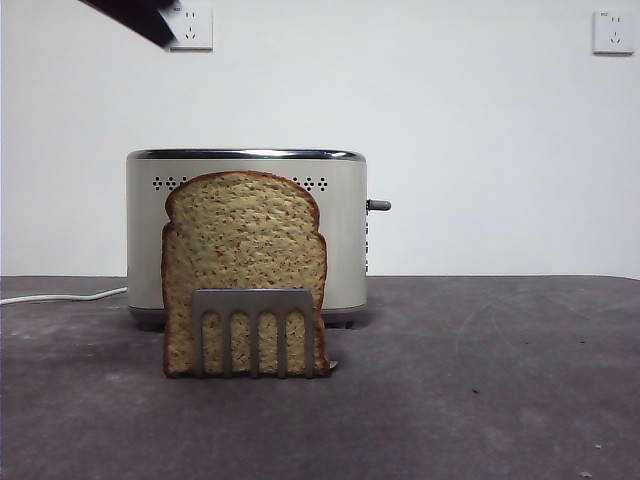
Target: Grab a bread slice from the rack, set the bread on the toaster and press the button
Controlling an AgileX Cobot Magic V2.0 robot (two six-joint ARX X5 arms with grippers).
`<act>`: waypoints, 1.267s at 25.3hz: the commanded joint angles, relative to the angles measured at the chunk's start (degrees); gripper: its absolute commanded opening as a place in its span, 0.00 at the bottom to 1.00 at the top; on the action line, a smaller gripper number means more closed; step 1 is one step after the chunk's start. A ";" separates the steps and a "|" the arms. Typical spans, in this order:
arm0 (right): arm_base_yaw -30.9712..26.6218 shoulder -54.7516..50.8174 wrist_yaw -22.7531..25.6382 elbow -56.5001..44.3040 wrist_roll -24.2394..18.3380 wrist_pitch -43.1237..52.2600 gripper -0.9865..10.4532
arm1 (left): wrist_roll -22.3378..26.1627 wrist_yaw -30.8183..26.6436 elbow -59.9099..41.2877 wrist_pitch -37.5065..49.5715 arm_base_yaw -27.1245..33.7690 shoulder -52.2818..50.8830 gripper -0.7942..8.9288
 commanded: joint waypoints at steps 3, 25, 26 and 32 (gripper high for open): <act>0.09 0.07 -0.09 0.07 -0.31 0.15 0.08 | 3.61 -1.92 -0.04 2.54 -2.36 7.54 0.79; 0.09 0.07 -0.07 0.07 -0.31 0.15 0.08 | 6.91 -3.50 0.02 6.93 -5.55 19.15 0.07; 0.09 0.07 -0.07 0.07 -0.31 0.15 0.08 | 6.91 -3.54 0.11 6.97 -5.55 19.12 0.07; 0.09 0.07 -0.07 0.07 -0.33 0.15 0.08 | 6.91 -3.61 0.15 7.45 -5.55 17.51 0.07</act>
